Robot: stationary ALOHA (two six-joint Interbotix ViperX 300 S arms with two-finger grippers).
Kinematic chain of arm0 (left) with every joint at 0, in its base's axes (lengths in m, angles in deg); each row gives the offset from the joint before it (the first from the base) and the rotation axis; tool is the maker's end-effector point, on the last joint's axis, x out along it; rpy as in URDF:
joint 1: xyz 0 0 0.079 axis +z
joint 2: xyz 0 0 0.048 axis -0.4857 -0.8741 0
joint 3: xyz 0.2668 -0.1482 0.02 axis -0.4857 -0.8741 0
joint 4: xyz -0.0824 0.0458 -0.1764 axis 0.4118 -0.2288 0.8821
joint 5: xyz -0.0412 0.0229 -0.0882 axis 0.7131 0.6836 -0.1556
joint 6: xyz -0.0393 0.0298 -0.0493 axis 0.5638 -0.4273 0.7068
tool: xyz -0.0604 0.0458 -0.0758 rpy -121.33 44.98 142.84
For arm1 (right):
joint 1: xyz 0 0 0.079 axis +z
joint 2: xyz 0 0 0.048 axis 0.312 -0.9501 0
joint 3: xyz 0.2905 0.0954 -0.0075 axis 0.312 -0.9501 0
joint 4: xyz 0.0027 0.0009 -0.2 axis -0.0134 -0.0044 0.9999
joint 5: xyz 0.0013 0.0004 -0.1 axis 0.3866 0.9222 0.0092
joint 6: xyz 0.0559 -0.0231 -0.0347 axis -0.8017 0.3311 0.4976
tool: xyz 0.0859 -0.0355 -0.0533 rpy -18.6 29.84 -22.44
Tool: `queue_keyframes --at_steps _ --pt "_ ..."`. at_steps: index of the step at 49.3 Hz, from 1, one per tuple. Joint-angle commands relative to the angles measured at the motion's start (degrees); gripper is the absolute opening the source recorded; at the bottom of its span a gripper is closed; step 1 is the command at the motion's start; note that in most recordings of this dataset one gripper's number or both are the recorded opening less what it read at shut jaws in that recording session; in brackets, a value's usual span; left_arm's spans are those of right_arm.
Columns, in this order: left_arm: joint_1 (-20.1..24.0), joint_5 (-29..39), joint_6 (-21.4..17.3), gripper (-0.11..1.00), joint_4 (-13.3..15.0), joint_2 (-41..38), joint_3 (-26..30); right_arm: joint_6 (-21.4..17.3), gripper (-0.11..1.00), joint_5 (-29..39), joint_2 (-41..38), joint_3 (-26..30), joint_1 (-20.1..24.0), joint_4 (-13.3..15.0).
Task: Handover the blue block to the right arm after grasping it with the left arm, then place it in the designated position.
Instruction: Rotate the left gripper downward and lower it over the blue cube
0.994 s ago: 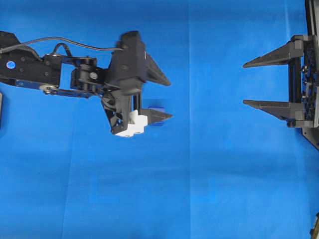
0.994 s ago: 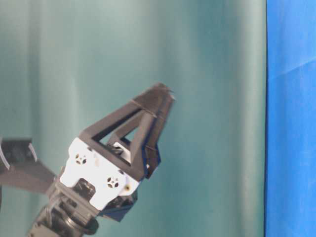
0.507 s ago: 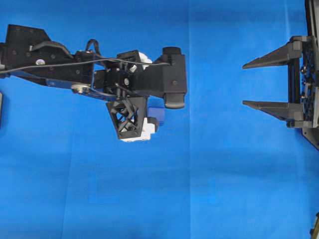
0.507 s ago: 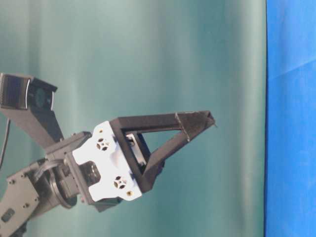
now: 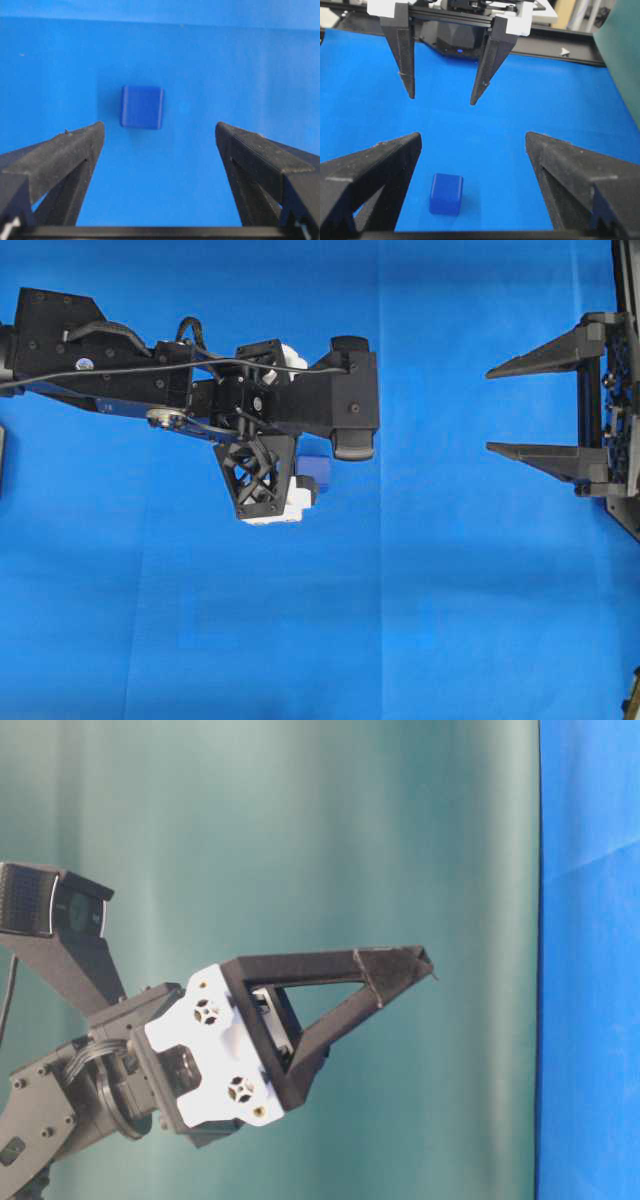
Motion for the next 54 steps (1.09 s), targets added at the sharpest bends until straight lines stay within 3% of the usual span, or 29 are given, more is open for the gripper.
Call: queue_keyframes --at_steps 1,54 --pt "-0.2 -0.2 0.0 0.93 -0.2 1.0 1.1 -0.1 0.95 -0.2 -0.4 1.7 -0.1 -0.1" --pt "-0.2 -1.5 0.2 0.93 -0.1 0.9 -0.3 -0.1 0.95 -0.2 -0.4 1.7 -0.1 -0.1"
